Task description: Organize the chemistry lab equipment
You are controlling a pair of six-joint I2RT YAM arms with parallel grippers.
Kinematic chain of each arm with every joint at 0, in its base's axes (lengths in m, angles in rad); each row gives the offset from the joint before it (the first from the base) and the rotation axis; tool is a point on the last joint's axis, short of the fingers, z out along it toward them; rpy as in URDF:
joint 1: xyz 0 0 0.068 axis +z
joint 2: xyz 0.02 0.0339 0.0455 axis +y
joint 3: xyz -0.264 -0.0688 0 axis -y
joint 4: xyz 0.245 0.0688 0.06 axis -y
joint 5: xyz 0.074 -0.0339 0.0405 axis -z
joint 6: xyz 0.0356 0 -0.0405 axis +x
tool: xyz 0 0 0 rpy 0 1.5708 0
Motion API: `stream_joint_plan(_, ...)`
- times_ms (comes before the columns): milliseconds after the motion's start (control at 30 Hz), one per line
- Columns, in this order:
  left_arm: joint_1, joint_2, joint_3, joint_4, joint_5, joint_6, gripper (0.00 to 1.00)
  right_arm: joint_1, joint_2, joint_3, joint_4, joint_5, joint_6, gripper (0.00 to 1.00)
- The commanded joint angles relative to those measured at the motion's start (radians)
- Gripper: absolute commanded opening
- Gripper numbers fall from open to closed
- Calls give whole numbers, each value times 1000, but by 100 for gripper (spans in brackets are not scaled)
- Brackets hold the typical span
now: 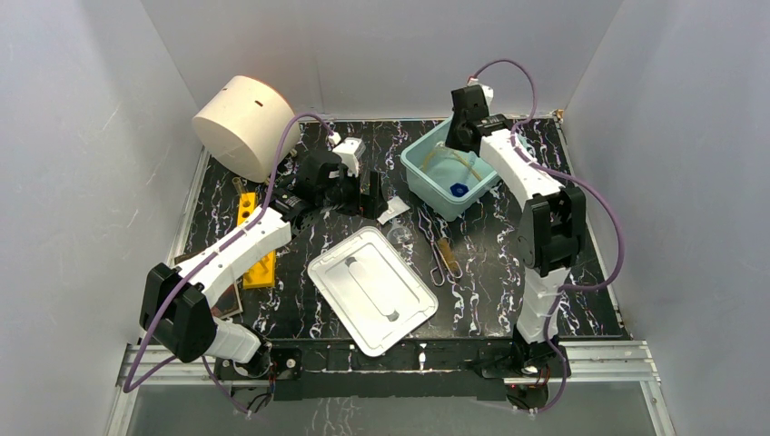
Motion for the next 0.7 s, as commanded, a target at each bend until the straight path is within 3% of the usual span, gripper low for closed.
stream_joint_plan(0, 10, -26, -11, -20, -30, 8, 98, -36, 59, 92, -28, 171, -26, 0)
stream_joint_plan(300, 18, 23, 14, -46, -55, 17, 98, -109, 216, 221, -4, 142, -59, 0)
stream_joint_plan(667, 35, 62, 34, -57, -69, 33, 98, -131, 456, 533, -106, 148, -68, 0)
